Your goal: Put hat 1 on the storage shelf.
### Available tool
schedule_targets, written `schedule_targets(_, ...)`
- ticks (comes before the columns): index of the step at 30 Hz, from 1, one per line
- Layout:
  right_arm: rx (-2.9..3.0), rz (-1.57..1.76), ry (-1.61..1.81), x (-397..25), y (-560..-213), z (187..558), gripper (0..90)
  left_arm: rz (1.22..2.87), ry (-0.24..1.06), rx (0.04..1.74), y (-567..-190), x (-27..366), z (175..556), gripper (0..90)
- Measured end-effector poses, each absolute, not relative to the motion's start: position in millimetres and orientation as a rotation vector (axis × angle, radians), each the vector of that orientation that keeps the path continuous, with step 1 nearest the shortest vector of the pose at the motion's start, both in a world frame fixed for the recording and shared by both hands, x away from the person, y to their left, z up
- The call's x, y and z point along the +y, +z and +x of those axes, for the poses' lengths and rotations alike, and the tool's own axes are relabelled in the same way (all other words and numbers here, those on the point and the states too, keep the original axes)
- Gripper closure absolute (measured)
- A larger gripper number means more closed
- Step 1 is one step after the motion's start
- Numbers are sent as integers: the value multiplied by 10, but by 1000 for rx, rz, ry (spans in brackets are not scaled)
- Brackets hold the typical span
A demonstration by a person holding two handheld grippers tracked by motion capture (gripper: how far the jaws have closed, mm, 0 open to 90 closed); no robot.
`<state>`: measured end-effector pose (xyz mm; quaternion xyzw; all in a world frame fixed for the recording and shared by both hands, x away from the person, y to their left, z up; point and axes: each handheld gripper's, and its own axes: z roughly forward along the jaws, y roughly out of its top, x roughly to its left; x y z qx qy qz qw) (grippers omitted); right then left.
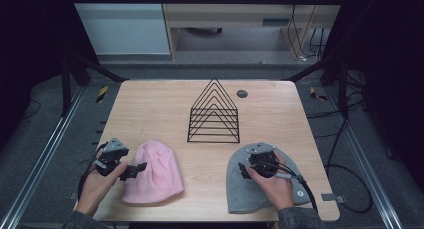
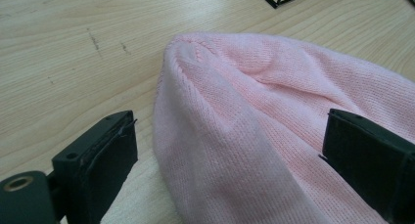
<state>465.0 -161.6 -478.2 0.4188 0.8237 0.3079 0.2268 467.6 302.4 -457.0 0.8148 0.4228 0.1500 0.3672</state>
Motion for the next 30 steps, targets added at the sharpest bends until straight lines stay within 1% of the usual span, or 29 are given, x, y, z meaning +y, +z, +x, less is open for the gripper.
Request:
schedule_targets(7, 2243, 1164, 834, -1665, -4791, 4631, 252, 2100, 364, 1099, -4584, 3033, 4685, 73)
schedule_targets(11, 2222, 1185, 861, -1711, -4798, 4648, 268, 2066, 362, 1090, -4559, 3036, 4683, 95)
schedule_targets(14, 2221, 1197, 872, -1727, -4800, 4650, 278, 2117, 398, 1059, -4498, 3000, 4742, 107)
schedule_targets(19, 2219, 1210, 881, -1747, -4808, 4658, 293, 2196, 357, 1014, -4306, 2919, 5006, 118)
schedule_targets(20, 2217, 1208, 883, -1751, -4804, 4665, 298, 2228, 361, 1007, -4245, 2871, 5110, 122)
schedule_targets(21, 2217, 1208, 883, -1751, -4804, 4665, 298, 2228, 361, 1007, -4245, 2871, 5110, 127)
schedule_targets(22, 2216, 1209, 885, -1751, -4801, 4666, 298, 2227, 363, 1020, -4207, 2844, 5172, 127)
schedule_targets(23, 2216, 1208, 883, -1756, -4791, 4660, 298, 2232, 367, 1027, -4193, 2835, 5202, 151)
schedule_targets(26, 2205, 1211, 886, -1771, -4780, 4647, 298, 2235, 370, 1076, -4174, 2804, 5302, 154)
schedule_targets(28, 2202, 1223, 884, -1779, -4779, 4640, 286, 2228, 352, 1096, -4186, 2789, 5352, 155)
schedule_targets(29, 2202, 1233, 878, -1779, -4779, 4640, 276, 2222, 363, 1110, -4194, 2784, 5379, 158)
schedule_targets(30, 2206, 1245, 872, -1779, -4784, 4647, 268, 2221, 373, 1115, -4200, 2783, 5394, 181)
